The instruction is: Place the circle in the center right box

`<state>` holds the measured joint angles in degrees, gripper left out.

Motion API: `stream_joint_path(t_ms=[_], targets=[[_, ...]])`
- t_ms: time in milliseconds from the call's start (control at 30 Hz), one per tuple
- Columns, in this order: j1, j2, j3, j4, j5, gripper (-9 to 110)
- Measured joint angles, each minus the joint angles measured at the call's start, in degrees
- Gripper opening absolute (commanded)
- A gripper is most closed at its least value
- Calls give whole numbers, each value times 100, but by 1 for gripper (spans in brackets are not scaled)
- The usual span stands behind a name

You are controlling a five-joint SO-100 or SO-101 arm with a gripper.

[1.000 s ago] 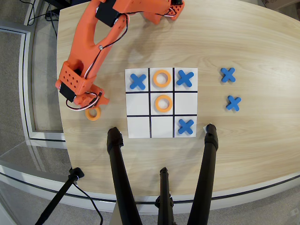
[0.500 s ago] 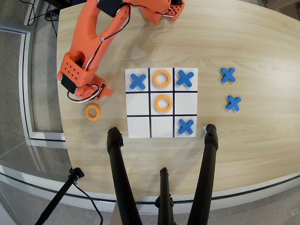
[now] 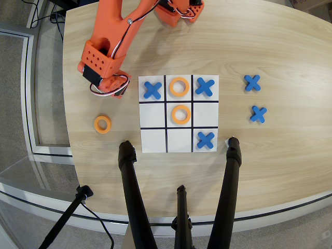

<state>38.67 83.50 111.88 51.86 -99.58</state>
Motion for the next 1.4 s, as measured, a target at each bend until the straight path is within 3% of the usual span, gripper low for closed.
stream_joint_path(t_ms=[267,533,700,867,1400], targets=[[-352,510,9,44,589,0],[-1521,1169,-1564,1547,1529,0],[-2426,1213,-2259,1872,1942,0],[-3015,659,-2795,1881,2276,0],[-3023,-1433,-3155,1564,2364,0]])
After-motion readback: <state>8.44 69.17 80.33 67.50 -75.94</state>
